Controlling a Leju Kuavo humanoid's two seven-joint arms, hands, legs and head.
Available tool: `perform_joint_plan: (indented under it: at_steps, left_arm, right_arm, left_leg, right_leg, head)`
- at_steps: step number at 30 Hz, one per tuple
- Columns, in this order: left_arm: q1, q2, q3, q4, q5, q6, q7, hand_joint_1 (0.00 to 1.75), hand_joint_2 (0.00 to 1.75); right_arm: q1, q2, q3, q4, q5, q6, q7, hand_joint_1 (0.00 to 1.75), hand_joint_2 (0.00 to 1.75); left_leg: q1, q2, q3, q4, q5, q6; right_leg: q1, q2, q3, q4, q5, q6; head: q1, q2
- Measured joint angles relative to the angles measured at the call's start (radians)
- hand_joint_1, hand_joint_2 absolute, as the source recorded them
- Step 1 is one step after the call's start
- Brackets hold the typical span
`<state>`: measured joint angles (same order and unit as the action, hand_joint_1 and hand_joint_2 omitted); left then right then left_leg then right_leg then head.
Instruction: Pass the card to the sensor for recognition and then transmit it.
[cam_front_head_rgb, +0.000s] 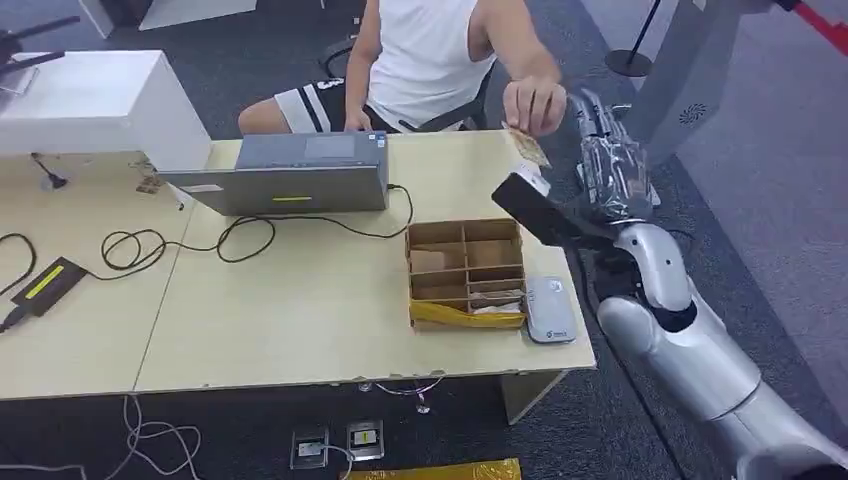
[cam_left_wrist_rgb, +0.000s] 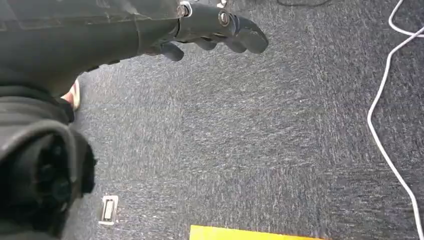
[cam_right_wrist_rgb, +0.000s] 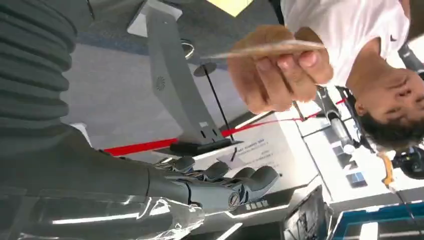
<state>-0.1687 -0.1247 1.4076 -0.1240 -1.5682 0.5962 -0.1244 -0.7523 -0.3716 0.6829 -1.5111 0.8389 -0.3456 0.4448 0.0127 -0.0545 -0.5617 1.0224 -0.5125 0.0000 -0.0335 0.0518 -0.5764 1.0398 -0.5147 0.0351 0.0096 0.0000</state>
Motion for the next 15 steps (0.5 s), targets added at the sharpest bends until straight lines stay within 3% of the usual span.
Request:
perform_joint_plan:
  at_steps: [15]
  left_arm:
    - [0.001, 0.001, 0.000, 0.000, 0.000, 0.000, 0.000, 0.00, 0.00]
  right_arm:
    - [-0.038, 0.007, 0.124, 0.088, -0.026, -0.014, 0.016, 0.00, 1.75]
  left_leg:
    - [0.000, 0.000, 0.000, 0.000, 0.000, 0.000]
  right_leg:
    - [0.000, 0.000, -0.001, 0.000, 0.000, 0.000]
  head:
    - [0.000, 0.000]
